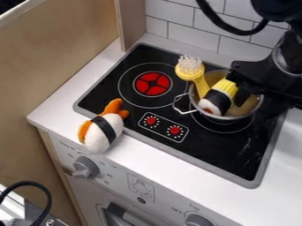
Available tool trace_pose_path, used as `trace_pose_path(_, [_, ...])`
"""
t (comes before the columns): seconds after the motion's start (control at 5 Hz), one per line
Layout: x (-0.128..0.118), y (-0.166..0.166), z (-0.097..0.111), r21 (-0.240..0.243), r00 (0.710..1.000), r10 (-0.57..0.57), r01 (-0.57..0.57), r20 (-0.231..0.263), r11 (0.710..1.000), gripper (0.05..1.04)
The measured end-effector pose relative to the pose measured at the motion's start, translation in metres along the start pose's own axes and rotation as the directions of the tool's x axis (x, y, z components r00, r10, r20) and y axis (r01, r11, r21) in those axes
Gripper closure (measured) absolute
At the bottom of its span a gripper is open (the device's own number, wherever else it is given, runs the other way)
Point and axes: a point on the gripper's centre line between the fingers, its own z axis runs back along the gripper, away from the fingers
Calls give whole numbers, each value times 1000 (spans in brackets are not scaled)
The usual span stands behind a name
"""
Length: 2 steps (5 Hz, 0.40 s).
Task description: Moved the silver pot from to the right side stove
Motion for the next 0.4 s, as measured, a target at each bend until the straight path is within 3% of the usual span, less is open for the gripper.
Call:
trace_pose_path(0.2, [-1, 2, 2, 3, 1000, 8, -8, -28, 1000, 100])
trace_pose_path(0.4, [3, 5, 12, -5, 999, 16, -16, -44, 1000, 86])
